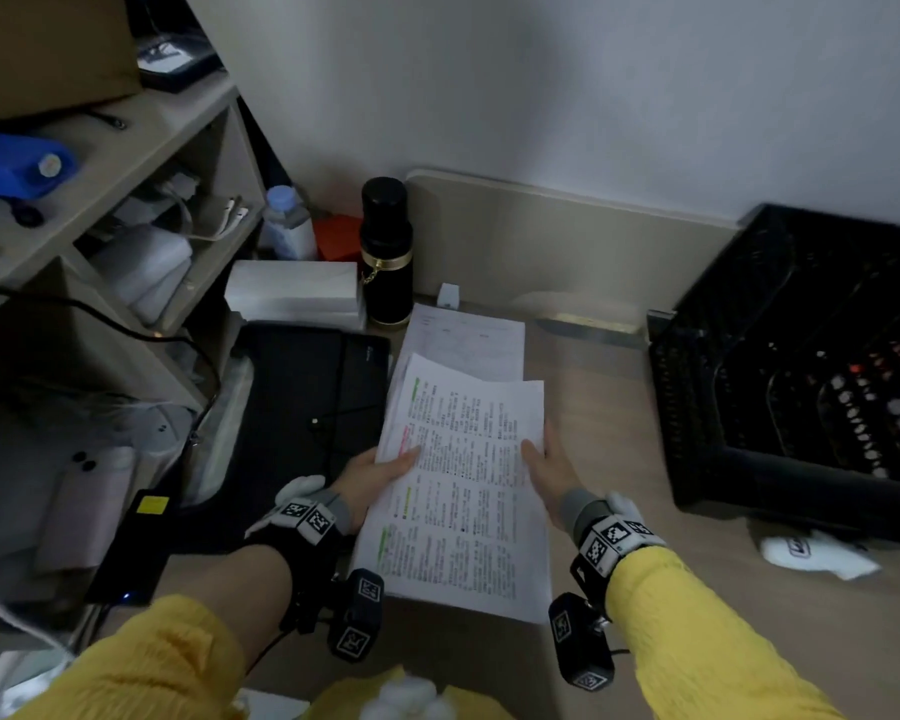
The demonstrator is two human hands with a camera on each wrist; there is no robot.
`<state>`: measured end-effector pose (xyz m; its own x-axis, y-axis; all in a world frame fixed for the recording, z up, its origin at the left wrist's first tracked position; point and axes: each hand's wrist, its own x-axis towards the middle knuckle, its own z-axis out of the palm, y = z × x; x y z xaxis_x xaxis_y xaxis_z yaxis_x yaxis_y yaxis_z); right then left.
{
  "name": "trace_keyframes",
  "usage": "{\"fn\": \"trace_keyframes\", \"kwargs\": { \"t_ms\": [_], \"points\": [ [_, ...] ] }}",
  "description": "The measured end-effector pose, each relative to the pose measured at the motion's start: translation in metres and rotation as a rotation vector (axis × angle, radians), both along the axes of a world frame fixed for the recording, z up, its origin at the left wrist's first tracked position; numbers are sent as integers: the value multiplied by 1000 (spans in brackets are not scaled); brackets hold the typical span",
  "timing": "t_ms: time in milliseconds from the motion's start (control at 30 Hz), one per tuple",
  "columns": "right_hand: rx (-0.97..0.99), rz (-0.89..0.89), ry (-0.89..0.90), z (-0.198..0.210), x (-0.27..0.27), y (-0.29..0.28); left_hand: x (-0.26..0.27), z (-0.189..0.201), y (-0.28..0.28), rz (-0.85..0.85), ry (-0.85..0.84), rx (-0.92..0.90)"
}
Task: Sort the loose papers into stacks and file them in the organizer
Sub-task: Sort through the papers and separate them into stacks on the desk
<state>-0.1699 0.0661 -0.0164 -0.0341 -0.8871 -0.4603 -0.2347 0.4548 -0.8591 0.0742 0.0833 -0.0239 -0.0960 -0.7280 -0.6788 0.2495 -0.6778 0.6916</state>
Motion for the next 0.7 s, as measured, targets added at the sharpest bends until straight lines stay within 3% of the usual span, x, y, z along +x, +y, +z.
{"fn": "trace_keyframes", "kwargs": {
  "t_ms": [400, 600, 700],
  "points": [
    [-44, -98, -37, 8, -16, 34, -23, -12, 16, -52, -20, 13],
    [-26, -80, 32, -24, -37, 29, -39, -13, 15, -59, -41, 16],
    [1, -80, 30, -16, -36, 29, -40, -15, 15, -73, -32, 13]
  ]
}}
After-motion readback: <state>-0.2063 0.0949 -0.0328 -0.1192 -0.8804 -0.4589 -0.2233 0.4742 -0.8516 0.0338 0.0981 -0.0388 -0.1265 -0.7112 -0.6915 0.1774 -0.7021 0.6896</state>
